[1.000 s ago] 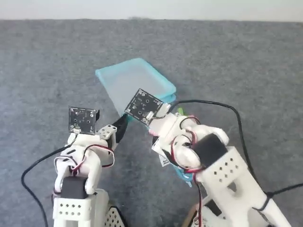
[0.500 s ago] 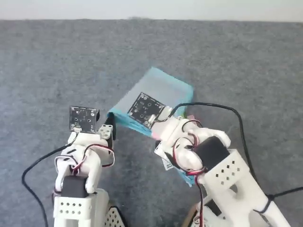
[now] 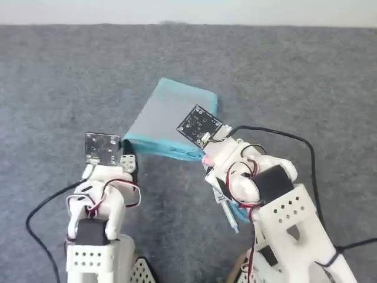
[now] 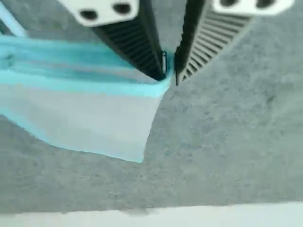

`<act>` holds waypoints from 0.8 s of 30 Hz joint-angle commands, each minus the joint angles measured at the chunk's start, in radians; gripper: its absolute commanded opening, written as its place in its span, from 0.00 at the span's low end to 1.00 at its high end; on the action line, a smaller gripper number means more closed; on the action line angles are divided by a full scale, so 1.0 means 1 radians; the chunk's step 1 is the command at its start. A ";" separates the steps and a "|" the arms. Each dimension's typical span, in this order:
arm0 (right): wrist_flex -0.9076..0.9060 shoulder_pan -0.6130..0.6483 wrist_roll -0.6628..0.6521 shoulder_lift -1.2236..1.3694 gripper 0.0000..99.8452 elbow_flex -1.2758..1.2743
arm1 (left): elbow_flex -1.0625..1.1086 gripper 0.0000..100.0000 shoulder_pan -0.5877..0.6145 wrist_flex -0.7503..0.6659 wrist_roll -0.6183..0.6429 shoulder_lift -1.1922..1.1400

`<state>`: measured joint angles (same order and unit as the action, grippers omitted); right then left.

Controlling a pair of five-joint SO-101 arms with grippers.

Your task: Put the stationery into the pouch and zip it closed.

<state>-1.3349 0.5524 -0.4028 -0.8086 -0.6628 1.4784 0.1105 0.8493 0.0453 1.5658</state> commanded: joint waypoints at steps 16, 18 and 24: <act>-0.068 0.225 0.048 -0.051 0.19 0.008 | -0.022 0.01 0.117 -0.040 0.018 0.020; -0.077 0.285 0.043 -0.051 0.25 0.008 | -0.022 0.01 0.117 -0.040 0.018 0.020; -0.062 0.337 0.048 -0.147 0.25 0.002 | -0.021 0.01 0.117 -0.040 0.020 0.020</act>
<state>-1.4009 0.8730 -0.3690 -0.8869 -0.6674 1.4784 0.2194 0.8493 0.0453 1.5658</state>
